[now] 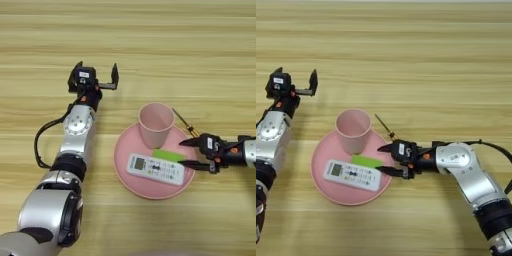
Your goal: Move the objects on the table
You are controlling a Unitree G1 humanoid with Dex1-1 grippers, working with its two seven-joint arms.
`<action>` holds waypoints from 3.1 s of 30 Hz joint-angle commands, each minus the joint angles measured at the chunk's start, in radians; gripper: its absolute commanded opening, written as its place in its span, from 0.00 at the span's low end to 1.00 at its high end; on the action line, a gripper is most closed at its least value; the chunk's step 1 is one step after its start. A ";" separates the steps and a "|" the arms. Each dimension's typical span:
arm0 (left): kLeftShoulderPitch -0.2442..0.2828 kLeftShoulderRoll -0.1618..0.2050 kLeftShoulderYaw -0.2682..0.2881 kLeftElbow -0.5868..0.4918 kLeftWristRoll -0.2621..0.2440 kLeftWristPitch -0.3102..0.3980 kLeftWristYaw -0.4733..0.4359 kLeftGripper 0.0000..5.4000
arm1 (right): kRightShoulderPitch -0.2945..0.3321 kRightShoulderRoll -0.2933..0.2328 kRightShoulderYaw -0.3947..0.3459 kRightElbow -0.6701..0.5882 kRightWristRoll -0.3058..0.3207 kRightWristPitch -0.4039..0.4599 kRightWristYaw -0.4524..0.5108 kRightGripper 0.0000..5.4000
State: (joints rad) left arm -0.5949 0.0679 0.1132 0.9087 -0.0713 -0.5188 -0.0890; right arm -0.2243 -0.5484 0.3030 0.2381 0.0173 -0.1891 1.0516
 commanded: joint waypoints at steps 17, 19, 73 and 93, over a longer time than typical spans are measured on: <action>-0.016 -0.002 -0.005 0.010 0.013 -0.008 0.005 1.00 | -0.017 -0.004 -0.036 -0.013 0.017 -0.014 -0.018 0.94; -0.016 -0.002 -0.005 0.012 0.013 -0.008 0.006 1.00 | -0.016 -0.005 -0.040 -0.014 0.019 -0.014 -0.017 0.99; -0.022 0.000 -0.003 0.025 0.014 -0.013 0.007 1.00 | 0.005 -0.048 -0.160 0.103 -0.016 0.056 -0.152 1.00; -0.022 0.000 -0.003 0.026 0.014 -0.014 0.006 1.00 | -0.065 0.028 -0.122 0.238 -0.058 0.114 -0.205 1.00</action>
State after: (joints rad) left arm -0.6062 0.0672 0.1133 0.9260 -0.0683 -0.5251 -0.0824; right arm -0.2721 -0.5259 0.1665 0.4618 -0.0203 -0.0890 0.8560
